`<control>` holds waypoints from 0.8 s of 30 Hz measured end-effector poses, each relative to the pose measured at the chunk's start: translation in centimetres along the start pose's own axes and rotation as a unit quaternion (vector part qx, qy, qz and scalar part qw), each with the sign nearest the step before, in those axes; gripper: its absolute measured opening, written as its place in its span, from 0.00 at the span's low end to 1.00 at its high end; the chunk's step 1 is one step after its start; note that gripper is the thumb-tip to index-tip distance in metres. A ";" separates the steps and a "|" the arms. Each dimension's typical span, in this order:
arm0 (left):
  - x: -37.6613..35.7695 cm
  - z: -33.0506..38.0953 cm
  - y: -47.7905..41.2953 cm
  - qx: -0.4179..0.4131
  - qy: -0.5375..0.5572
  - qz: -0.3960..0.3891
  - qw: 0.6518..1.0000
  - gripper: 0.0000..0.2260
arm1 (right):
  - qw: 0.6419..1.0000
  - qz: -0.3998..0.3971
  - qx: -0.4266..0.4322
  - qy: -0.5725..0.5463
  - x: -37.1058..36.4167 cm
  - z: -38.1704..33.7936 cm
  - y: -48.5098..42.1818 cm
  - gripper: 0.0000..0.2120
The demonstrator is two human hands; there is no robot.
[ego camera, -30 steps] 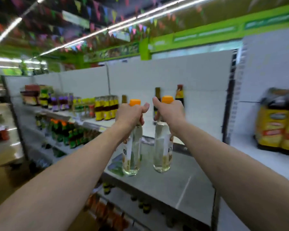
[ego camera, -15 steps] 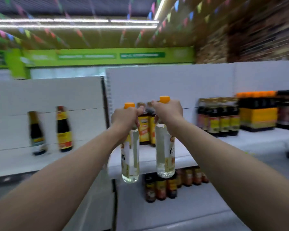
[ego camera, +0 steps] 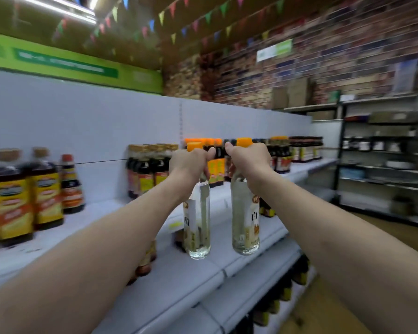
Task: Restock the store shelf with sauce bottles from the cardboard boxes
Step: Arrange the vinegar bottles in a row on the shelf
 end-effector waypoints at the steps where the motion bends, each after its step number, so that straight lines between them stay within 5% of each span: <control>1: -2.4 0.0 -1.3 0.001 0.011 -0.017 1.000 0.29 | 1.000 0.014 -0.006 0.006 2.1 1.0 -0.9 0.26; 11: -21.0 0.4 -13.4 -0.020 0.061 -0.152 0.986 0.23 | 0.989 0.128 -0.060 0.033 16.3 9.4 -8.2 0.14; 16: -27.5 1.0 -20.0 -0.054 0.082 -0.212 0.972 0.24 | 0.976 0.200 -0.081 0.038 21.4 12.8 -12.0 0.20; 24: -38.0 1.0 -30.2 -0.077 0.091 -0.282 0.952 0.23 | 0.946 0.297 -0.111 0.070 28.1 16.0 -18.8 0.15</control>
Point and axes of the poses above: each hand's wrist, its own y-axis away from the middle knuckle, its own x-axis out of the back of the hand, z = x × y, the point moved 10 cm from there along -y, towards the middle knuckle, and after that the axes turned 15 degrees about -z, right-handed, at the moved point
